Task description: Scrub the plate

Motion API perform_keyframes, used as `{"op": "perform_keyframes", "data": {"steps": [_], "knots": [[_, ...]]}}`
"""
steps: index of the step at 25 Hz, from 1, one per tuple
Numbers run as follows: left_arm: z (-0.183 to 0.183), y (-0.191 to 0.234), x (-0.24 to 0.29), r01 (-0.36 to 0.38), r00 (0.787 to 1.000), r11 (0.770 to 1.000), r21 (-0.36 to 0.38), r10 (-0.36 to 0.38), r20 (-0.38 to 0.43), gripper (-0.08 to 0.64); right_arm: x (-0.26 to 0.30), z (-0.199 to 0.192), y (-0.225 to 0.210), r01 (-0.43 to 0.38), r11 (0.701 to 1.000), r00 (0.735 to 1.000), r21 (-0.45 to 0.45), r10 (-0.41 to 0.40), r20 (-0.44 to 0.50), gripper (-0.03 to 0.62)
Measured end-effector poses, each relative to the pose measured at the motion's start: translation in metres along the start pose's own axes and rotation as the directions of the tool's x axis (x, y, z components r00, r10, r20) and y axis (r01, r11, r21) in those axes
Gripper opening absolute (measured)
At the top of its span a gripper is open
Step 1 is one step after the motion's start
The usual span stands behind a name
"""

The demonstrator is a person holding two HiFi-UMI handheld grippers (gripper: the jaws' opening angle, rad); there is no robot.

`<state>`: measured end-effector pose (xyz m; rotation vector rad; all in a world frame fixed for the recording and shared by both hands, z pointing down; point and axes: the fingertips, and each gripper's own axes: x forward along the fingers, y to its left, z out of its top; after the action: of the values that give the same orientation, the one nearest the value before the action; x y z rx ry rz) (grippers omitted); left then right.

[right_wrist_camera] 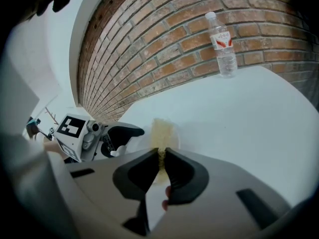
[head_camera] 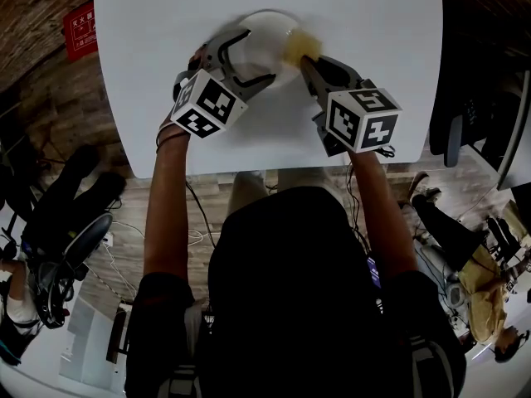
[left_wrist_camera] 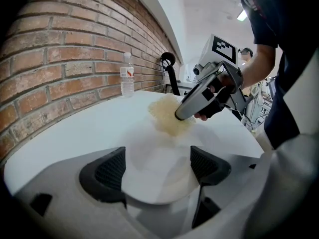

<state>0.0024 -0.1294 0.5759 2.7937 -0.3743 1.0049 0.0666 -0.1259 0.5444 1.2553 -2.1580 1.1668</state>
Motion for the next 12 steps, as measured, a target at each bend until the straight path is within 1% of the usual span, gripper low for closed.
{"op": "perform_keyframes", "data": {"steps": [5, 12], "knots": [[0.0, 0.0, -0.001, -0.003, 1.0, 1.0, 0.001, 0.003, -0.001, 0.388, 0.006, 0.009, 0.004, -0.025, 0.999, 0.999, -0.029, 0.024, -0.026, 0.041], [0.0, -0.001, 0.0, -0.002, 1.0, 1.0, 0.004, 0.002, -0.001, 0.388, 0.015, 0.027, 0.011, -0.041, 0.995, 0.999, -0.093, 0.038, -0.034, 0.041]]}}
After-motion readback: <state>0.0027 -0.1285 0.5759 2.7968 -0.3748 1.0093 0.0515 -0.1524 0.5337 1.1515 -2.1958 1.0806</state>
